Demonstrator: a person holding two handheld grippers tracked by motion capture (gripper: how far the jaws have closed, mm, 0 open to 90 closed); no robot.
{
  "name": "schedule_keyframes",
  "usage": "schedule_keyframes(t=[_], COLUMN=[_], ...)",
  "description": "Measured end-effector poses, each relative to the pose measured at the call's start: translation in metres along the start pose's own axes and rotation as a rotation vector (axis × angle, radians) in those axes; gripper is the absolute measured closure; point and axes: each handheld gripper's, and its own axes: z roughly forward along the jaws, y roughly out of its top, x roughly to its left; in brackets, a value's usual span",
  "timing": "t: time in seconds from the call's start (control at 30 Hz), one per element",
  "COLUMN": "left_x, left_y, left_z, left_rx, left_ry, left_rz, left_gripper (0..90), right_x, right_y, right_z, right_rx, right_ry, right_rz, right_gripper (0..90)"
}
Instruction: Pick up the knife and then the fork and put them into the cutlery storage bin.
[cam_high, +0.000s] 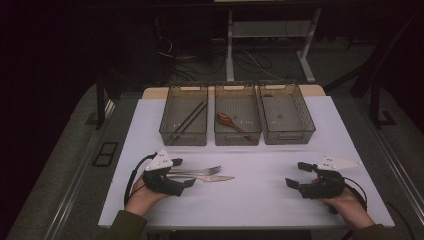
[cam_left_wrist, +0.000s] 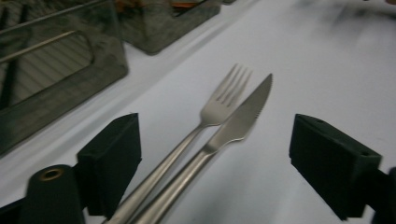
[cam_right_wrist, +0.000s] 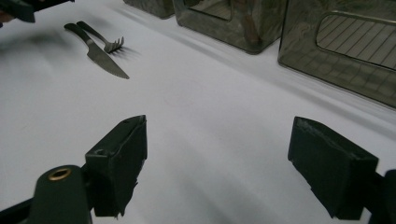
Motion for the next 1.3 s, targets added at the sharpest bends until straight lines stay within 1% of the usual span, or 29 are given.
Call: schedule_keyframes(t=[0.03,0.13,0.17,0.23,0.33,0.4,0.47,0.53,0.67,0.77,1.0,1.13,1.17,1.23,1.27,1.3], left_x=[0.001,0.007,0.010,0.015,0.024,0.030,0.034,0.036,0.037,0.037,0.037,0.036,0.036,0.035,0.035,0.034], left_y=[0.000,0.000,-0.001,-0.002,-0.006,-0.009,-0.011,-0.013,-0.014,-0.016,-0.016,-0.014,-0.014,-0.013,-0.013,-0.012], left_z=[-0.001,-0.003,-0.003,-0.002,0.001,0.002,0.002,0.002,0.005,0.007,0.008,0.009,0.009,0.010,0.010,0.010], left_rx=[-0.004,0.018,0.032,0.055,0.125,0.151,0.171,0.177,0.206,0.221,0.218,0.226,0.224,0.219,0.222,0.225], left_ry=[0.006,0.033,0.045,0.054,0.092,0.080,0.079,0.074,0.064,0.045,0.031,0.023,0.015,-0.014,-0.012,-0.001], left_rz=[0.000,0.011,0.009,-0.009,0.002,-0.019,-0.016,-0.019,-0.008,-0.001,0.003,0.009,0.009,0.009,0.020,0.045], left_gripper=[23.1,36.7,41.4,51.4,67.8,76.9,82.5,88.1,88.6,88.7,88.8,88.9,88.9,88.9,88.9,88.9], right_x=[0.000,0.000,0.000,0.000,0.000,0.000,0.000,0.000,-0.001,-0.001,-0.001,-0.001,-0.001,-0.001,-0.001,-0.001], right_y=[0.000,0.000,0.000,0.000,0.000,0.000,0.000,0.000,0.000,0.000,0.000,0.000,0.000,0.000,0.000,0.000], right_z=[0.000,0.001,0.001,0.001,0.001,0.001,0.001,0.001,0.001,0.000,0.001,0.001,0.001,0.001,0.001,0.001], right_rx=[0.001,0.006,0.007,0.006,0.006,0.005,0.004,0.004,0.006,0.001,0.004,0.002,0.002,0.004,0.004,0.003], right_ry=[-0.001,0.001,0.001,0.001,0.002,0.000,-0.001,-0.001,-0.002,-0.002,-0.002,-0.001,-0.001,-0.001,-0.001,-0.001], right_rz=[-0.002,-0.003,-0.003,-0.001,-0.001,-0.002,-0.002,-0.002,-0.003,-0.003,-0.003,-0.002,-0.001,-0.002,-0.003,-0.002], right_gripper=[18.8,18.8,18.9,18.9,18.9,18.9,18.9,18.9,18.9,18.9,19.0,18.9,19.0,19.0,19.0,18.9])
